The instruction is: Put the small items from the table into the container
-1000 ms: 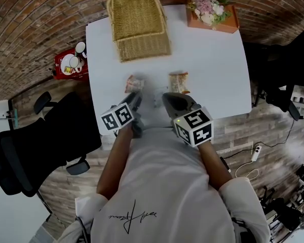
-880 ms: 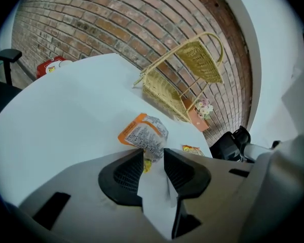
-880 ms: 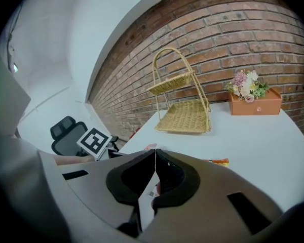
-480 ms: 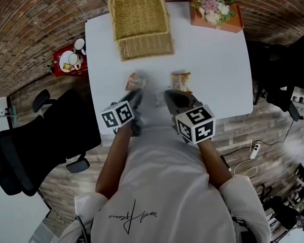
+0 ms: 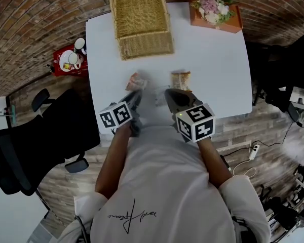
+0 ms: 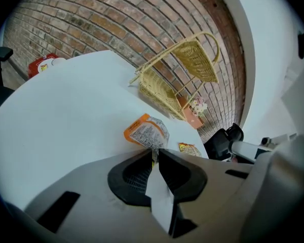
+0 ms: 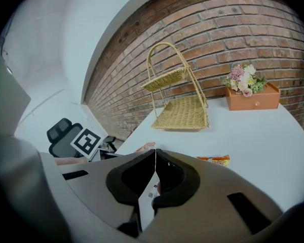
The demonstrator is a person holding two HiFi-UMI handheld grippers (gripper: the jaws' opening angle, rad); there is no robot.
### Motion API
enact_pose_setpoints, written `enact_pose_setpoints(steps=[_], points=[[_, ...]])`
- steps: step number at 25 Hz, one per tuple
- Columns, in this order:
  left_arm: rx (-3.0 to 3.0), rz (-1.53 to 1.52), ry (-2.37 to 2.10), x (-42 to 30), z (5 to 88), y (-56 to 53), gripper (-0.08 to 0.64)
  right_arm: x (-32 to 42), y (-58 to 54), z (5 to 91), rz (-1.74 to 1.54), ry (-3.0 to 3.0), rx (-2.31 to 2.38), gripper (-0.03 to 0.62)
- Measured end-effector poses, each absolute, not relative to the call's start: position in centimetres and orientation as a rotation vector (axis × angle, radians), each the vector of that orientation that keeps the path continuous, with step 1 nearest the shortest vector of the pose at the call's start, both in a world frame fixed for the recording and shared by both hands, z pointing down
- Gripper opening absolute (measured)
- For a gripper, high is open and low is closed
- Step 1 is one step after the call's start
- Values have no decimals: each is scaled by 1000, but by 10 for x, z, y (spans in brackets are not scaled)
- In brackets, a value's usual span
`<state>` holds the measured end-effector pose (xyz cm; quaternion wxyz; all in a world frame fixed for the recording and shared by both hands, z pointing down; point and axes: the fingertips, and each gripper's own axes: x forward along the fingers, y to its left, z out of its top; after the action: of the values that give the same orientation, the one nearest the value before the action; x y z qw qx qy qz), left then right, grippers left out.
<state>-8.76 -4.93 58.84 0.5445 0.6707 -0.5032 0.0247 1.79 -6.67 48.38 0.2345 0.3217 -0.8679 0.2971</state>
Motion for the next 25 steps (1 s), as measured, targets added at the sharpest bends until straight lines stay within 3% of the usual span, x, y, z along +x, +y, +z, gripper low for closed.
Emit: enact_pose_setpoints(steps=[25], points=[[1682,-13,-1171,-73,561,-34,32,30,-58,468,755,-2432,890,21]])
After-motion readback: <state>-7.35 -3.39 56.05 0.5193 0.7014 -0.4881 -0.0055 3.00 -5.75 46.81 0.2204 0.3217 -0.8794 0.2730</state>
